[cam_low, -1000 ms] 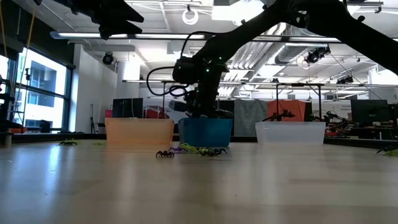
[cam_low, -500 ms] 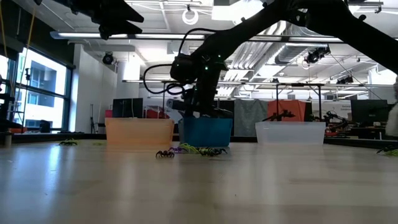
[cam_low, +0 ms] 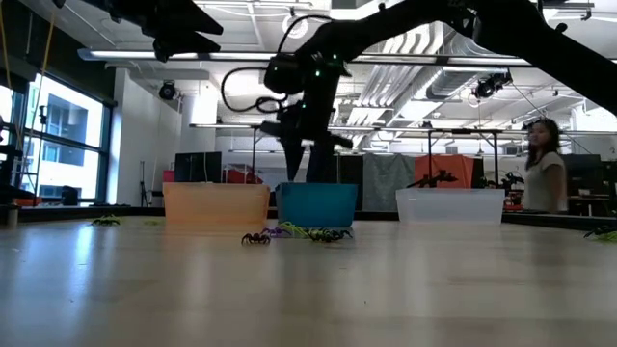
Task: Sort Halloween decoration
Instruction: Put the purple spider toy into the blue bin
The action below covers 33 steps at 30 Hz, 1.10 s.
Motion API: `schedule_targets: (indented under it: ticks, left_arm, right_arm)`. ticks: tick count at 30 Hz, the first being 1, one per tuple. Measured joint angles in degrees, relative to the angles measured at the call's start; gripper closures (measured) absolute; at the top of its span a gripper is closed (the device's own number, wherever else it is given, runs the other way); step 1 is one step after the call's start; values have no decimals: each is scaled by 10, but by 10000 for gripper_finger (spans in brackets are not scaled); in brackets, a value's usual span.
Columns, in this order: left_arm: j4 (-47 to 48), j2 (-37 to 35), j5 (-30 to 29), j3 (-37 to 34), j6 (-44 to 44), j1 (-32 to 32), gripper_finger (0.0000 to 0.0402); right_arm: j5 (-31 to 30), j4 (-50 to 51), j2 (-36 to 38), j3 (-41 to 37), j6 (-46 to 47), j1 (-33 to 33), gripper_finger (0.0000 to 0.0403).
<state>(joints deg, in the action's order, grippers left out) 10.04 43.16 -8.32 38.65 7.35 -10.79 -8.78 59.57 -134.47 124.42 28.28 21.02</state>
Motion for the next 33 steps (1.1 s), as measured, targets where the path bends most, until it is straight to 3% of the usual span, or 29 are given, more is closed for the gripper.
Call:
schedule_targets:
  ticks: [6,12,20,25,29,33]
  left_arm:
    - [0,0,0,0,0,0,190]
    - [-1,0,0,0,0,0,190]
    - [-1,0,2,0,5,0,190]
    - [0,0,3,0,-7,0,190]
    - [0,0,7,0,-10,0,190]
    - [0,0,35,0,-27,0,190]
  right_arm:
    - [-35,87,20,43,-95,-26,217]
    - [-81,67,127,-73,-108,-58,217]
    - [-71,-90,384,-376,-46,-110,217]
    - [-16,-275,531,-522,-39,-166,217]
    - [-6,-432,601,-597,-104,-211,217]
    - [-7,-459,622,-635,-216,-244,217]
